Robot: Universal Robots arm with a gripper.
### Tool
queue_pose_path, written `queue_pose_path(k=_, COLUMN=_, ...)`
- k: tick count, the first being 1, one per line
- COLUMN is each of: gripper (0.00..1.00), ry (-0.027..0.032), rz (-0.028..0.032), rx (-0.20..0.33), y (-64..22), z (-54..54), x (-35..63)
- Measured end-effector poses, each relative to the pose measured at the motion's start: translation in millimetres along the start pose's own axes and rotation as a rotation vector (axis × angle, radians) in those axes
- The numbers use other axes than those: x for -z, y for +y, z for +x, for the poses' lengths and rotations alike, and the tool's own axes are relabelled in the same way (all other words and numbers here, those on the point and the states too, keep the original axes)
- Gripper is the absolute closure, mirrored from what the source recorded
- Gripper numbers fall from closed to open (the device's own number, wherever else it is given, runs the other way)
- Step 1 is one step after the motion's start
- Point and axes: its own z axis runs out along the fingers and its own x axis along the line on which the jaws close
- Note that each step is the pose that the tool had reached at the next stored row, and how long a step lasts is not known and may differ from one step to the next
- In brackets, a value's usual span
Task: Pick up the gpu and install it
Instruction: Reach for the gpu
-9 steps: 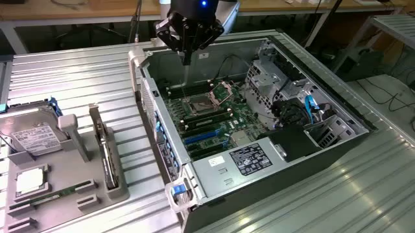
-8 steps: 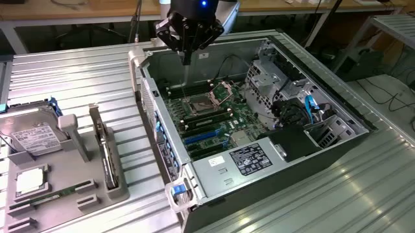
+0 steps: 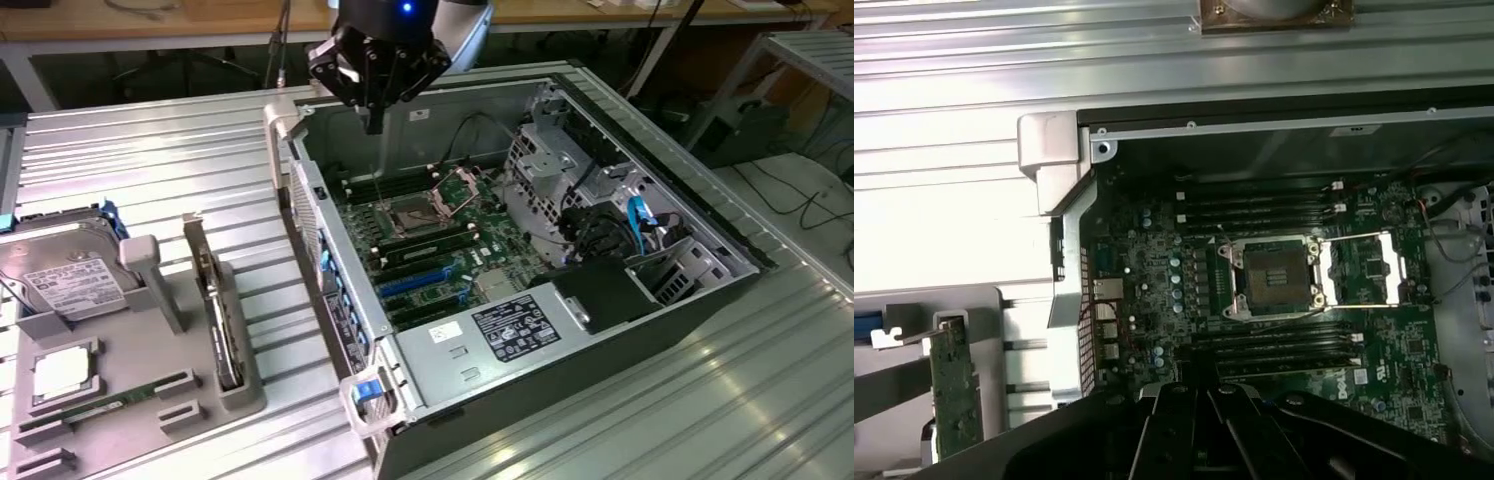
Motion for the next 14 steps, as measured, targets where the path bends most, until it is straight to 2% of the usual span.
queue_pose_path(k=12, gripper=0.89, ry=0.0009, rz=-0.0116, rx=0.0, y=-1.4, z=18.3, x=0.5)
queue_pose_path(k=14, gripper=0.89, ry=0.0012, rz=-0.0152, rx=0.0, y=-1.7, z=21.9, x=0.6)
